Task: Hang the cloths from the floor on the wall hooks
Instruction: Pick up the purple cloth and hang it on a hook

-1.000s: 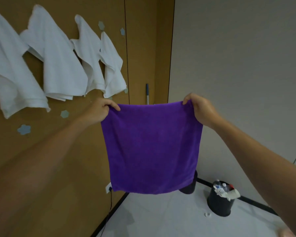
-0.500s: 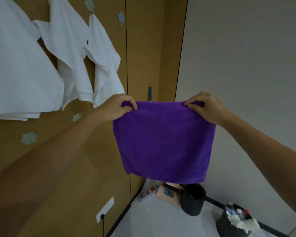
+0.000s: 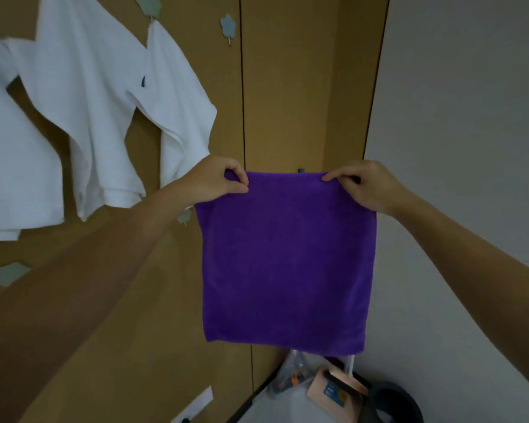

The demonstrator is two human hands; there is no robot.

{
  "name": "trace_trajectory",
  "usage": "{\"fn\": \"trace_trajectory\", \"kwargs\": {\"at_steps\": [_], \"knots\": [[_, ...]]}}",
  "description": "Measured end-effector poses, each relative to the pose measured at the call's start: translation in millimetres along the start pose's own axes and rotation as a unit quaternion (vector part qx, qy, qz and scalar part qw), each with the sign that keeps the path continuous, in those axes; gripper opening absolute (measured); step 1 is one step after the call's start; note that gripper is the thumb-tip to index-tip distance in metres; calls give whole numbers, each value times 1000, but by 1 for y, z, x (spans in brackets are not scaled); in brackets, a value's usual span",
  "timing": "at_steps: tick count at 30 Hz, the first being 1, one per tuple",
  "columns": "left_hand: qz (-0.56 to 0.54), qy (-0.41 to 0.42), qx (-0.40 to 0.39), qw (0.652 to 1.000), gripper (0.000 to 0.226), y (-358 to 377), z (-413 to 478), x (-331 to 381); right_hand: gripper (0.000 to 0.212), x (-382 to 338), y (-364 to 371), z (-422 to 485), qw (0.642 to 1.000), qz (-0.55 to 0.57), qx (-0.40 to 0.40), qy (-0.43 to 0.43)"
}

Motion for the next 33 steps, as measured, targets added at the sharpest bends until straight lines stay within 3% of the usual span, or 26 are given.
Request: {"fn": "trace_trajectory", "kwargs": {"at_steps": [4,7,10,14,24,33], "knots": [[56,-42,-48,996,21,13,36,2,49,38,13,45,995,-7,-65,-74],[62,-89,-55,993,38,19,58,3,58,57,22,75,991,52,-80,-91],[49,-116,-19,992,41,19,73,2,48,73,33,102,987,109,-86,-77],[47,-113,41,992,17,7,88,-4,13,89,50,140,985,139,-71,-76],[78,-79,117,987,29,-35,131,-21,29,63,75,219,972,166,-23,-166],[34,-88,255,962,26,-68,177,-24,27,77,74,280,954,219,60,-196]]}}
Point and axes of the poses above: each hand's wrist, its own z-axis towards the middle knuckle, its own y-axis out of the palm, x = y × z, the point moved 8 cm from there along z, towards the middle knuckle, and after that the axes turned 3 degrees about -z, right-handed, at the moved point
